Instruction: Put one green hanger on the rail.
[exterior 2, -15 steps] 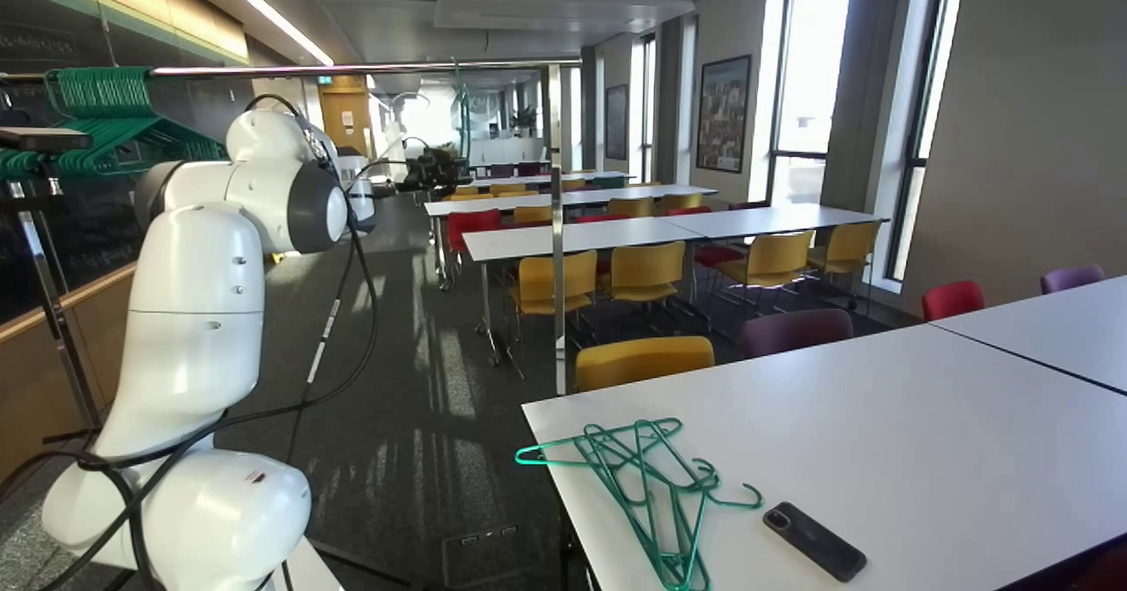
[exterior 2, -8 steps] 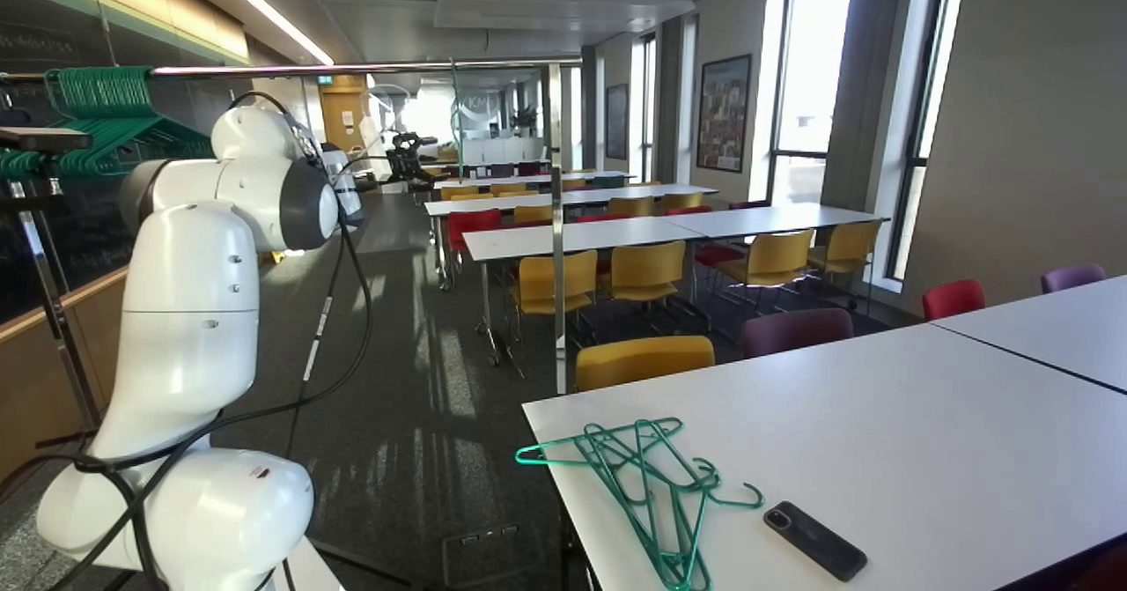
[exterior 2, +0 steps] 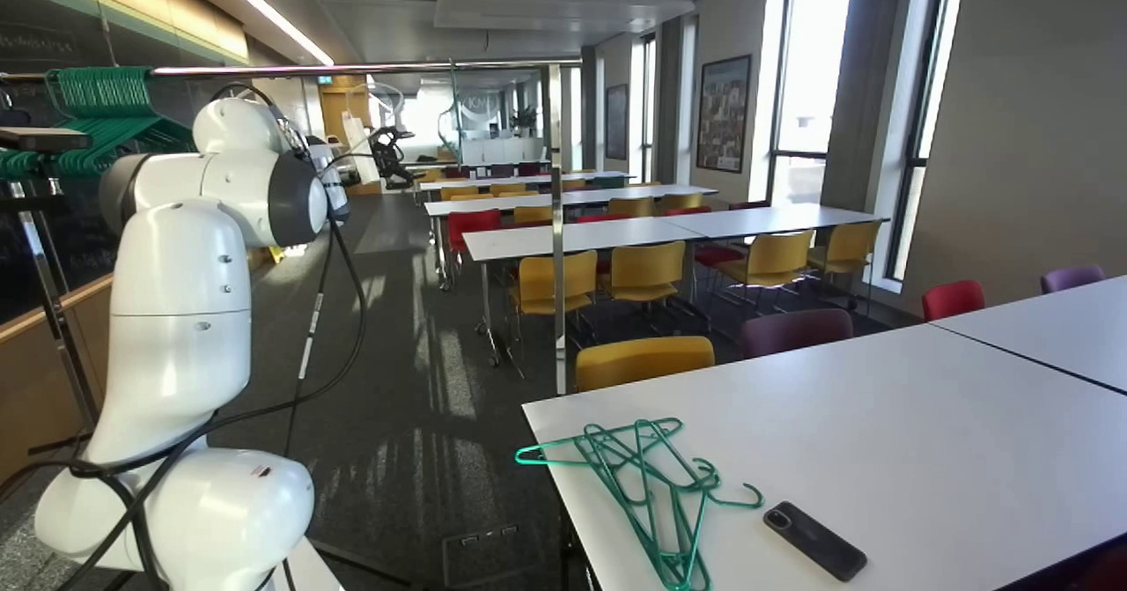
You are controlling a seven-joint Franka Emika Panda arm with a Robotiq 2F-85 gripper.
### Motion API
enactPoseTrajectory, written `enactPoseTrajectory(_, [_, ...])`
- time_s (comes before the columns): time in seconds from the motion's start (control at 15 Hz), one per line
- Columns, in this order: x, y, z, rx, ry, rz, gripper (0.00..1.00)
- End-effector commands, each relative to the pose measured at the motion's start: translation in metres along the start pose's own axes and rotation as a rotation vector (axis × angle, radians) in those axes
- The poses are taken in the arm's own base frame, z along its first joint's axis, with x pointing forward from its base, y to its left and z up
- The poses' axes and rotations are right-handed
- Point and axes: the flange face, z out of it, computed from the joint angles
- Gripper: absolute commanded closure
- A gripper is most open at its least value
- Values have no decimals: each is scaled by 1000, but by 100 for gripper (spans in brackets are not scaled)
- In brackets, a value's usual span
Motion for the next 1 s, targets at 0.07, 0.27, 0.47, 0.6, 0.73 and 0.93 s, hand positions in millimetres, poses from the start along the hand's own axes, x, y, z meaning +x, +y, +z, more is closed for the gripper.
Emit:
enactPoseTrajectory(0.07, [-9, -32, -15, 143, 129, 191, 0])
enactPoseTrajectory(0.27, [-9, -86, -1, 309, 174, 300, 0])
enactPoseTrajectory(0.47, [-18, -136, 10, 438, 271, 405, 0])
enactPoseTrajectory(0.6, [-26, -159, 15, 511, 354, 474, 0])
enactPoseTrajectory(0.73, [-37, -178, 20, 595, 428, 541, 0])
enactPoseTrajectory(0.93, [-54, -215, 25, 742, 333, 525, 0])
